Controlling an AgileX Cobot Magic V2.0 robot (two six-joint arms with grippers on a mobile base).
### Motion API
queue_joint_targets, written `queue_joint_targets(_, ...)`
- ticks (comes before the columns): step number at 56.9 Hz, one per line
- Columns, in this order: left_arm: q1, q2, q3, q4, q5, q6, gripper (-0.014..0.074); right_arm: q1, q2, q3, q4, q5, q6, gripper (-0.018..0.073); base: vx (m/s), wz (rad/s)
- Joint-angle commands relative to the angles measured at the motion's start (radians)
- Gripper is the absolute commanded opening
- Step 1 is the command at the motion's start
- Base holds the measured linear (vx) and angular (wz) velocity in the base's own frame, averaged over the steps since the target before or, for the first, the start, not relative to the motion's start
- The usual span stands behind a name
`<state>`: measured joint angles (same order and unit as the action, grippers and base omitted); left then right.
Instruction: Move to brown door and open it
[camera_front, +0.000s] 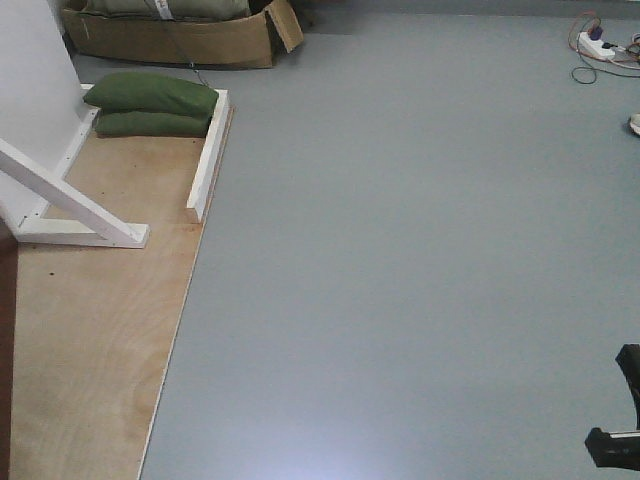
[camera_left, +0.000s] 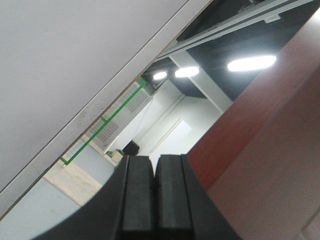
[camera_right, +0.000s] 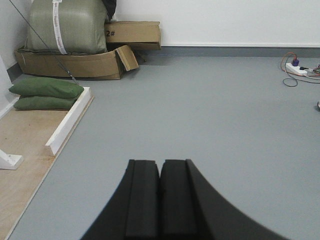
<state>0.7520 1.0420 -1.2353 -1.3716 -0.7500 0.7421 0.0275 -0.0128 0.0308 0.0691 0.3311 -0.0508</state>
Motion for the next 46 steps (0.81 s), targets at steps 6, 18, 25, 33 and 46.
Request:
queue_joint_targets(6, 0.144, 0.054, -0.113, 0.041, 0.19, 0.002, -0.0006, -0.003, -0.01, 0.005, -0.003, -0.078, -0.006, 0.0, 0.0, 0.0)
queue_joint_targets(18, 0.276, 0.119, -0.162, 0.03, 0.352, -0.008, -0.0006, -0.003, -0.01, 0.005, -0.003, -0.078, -0.006, 0.0, 0.0, 0.0)
queue_joint_targets(25, 0.319, 0.133, -0.162, 0.004, 0.418, -0.014, -0.0006, -0.003, -0.01, 0.005, -0.003, -0.078, -0.006, 0.0, 0.0, 0.0)
queue_joint_targets(33, 0.341, 0.158, -0.162, -0.009, 0.491, -0.1, -0.0006, -0.003, -0.01, 0.005, -0.004, -0.078, -0.006, 0.0, 0.0, 0.0)
queue_joint_targets(46, 0.341, 0.169, -0.162, -0.009, 0.623, -0.163, -0.0006, -0.003, -0.01, 0.005, -0.004, -0.078, -0.006, 0.0, 0.0, 0.0)
